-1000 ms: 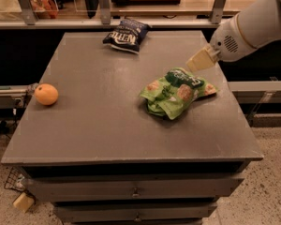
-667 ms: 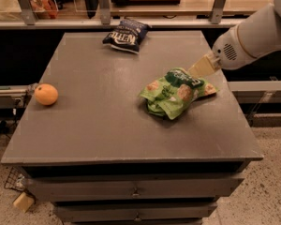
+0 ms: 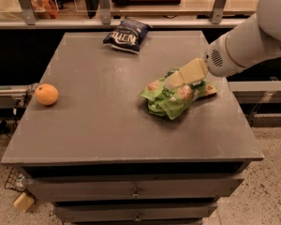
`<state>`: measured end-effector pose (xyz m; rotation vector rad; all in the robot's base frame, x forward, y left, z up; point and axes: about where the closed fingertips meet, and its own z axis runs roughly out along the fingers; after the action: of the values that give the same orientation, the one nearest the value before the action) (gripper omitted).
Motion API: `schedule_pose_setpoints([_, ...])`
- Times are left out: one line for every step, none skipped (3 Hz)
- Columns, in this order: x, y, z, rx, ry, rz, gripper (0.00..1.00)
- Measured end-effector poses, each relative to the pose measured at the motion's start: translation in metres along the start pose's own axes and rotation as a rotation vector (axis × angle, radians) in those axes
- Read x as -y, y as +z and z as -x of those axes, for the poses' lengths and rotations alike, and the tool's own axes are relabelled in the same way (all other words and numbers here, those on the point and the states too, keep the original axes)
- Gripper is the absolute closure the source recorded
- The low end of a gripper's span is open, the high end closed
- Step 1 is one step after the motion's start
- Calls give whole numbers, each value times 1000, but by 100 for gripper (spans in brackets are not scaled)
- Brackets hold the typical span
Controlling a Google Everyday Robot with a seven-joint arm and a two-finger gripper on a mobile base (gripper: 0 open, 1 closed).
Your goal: Move green rice chip bag near orange
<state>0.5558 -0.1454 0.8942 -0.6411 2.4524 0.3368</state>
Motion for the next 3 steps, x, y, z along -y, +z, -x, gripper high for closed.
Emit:
schedule_pose_setpoints([-17, 13, -4, -13, 51, -56, 0])
schedule_pose_setpoints([-21, 43, -15, -40, 112, -100, 0])
schedule_pose_setpoints([-12, 62, -16, -52, 137, -125, 0])
